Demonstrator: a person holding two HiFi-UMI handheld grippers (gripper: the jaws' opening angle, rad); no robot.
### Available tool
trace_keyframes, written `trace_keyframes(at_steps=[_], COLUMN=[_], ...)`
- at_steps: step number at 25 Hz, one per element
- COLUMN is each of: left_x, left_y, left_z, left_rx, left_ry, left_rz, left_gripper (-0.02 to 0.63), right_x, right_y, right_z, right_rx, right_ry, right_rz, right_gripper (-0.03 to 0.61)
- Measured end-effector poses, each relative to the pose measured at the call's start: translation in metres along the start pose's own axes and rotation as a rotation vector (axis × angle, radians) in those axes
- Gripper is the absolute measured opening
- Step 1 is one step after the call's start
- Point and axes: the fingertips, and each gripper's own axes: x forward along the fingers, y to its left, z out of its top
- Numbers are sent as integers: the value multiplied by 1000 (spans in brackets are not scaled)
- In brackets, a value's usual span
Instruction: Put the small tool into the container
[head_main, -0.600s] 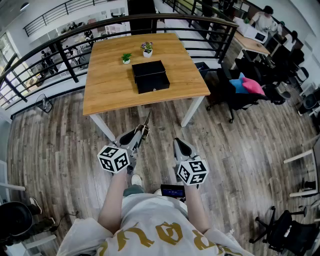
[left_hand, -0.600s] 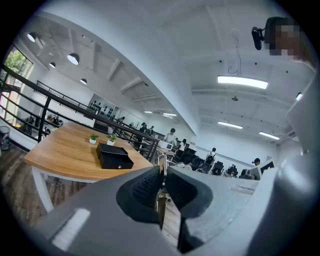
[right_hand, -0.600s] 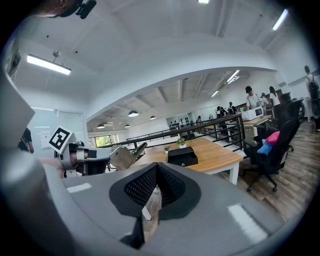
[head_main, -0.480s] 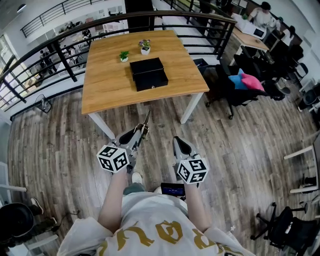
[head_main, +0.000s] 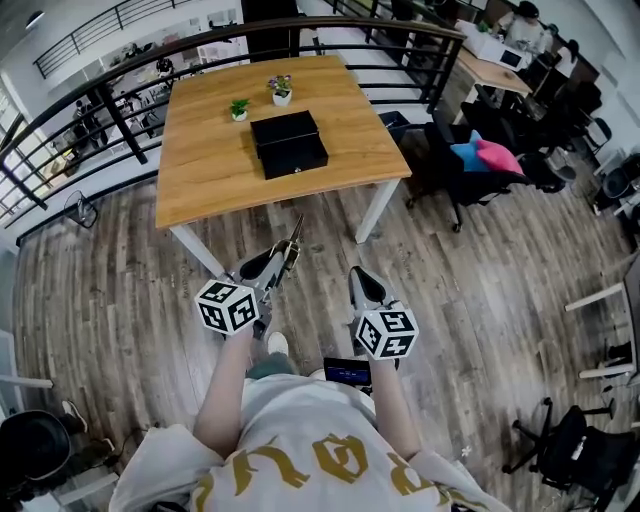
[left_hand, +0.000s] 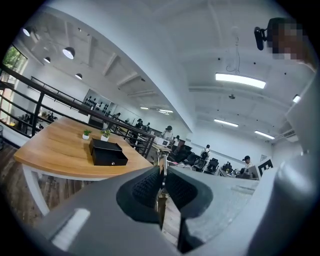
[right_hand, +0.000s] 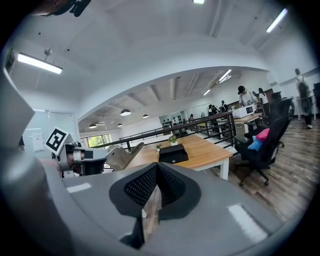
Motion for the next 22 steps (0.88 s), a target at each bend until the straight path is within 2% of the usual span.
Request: trace_keyframes(at_steps=[6, 9, 15, 22], left_x=[39, 60, 136, 217], left_y=[0, 18, 88, 174], left_z=[-3, -1, 12, 57], left_rx=[5, 2, -27, -1], left_ry=[34, 49, 88, 167], left_rz=[-56, -66, -105, -173], left_gripper=[31, 31, 31, 31], right_x=[8, 31, 121, 228], right_y=[-37, -48, -76, -96], right_z=[1, -1, 1, 41], right_rx=[38, 41, 52, 73], right_ry=[24, 43, 85, 84], right_rz=[-78, -95, -128, -205], right_gripper=[25, 25, 25, 25])
